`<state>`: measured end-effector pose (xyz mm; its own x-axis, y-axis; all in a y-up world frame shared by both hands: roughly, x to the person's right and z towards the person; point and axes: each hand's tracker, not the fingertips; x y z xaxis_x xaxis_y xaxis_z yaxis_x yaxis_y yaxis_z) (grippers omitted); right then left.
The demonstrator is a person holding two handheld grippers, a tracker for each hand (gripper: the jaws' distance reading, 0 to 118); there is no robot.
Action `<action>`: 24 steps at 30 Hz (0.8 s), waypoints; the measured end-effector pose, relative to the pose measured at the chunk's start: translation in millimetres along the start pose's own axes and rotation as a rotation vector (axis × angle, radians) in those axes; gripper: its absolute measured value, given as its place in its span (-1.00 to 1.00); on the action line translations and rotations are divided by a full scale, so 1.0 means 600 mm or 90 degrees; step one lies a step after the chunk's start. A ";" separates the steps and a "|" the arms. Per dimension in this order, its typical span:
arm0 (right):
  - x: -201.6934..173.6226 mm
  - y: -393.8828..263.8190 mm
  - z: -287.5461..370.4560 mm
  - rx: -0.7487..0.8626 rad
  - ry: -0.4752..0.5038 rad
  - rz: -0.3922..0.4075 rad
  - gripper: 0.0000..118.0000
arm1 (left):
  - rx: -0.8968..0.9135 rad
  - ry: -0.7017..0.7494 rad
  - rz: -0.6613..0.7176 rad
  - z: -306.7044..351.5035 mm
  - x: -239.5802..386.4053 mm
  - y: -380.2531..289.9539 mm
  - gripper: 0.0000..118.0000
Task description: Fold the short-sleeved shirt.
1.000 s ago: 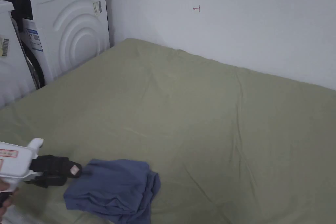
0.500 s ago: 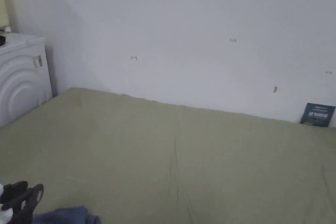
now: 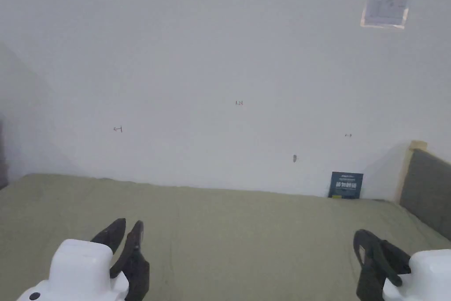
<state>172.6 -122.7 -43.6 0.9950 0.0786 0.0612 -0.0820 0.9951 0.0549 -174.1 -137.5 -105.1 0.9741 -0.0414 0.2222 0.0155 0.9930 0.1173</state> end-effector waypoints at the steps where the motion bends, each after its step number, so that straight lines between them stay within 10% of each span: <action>1: 0.003 0.000 -0.006 0.002 -0.003 -0.007 -1.00 | 0.007 0.004 -0.010 -0.005 0.001 0.005 -0.64; 17: 0.004 0.001 -0.023 0.024 -0.030 -0.013 -0.87 | -0.005 0.048 -0.002 -0.049 0.006 0.005 -0.60; 20: 0.009 0.003 -0.029 0.008 -0.026 -0.022 -0.25 | -0.008 0.052 0.012 -0.050 0.004 0.010 0.22; 22: 0.012 0.004 -0.030 -0.001 -0.017 -0.027 -0.14 | -0.014 0.050 0.021 -0.054 0.000 0.011 0.34; 24: 0.011 0.004 -0.034 -0.009 -0.012 -0.027 0.50 | -0.014 0.048 0.023 -0.054 -0.001 0.010 0.85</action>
<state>179.9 -118.9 -63.3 0.9963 0.0356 0.0783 -0.0391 0.9983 0.0433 -167.1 -128.0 -135.7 0.9883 0.0016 0.1523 -0.0153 0.9959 0.0888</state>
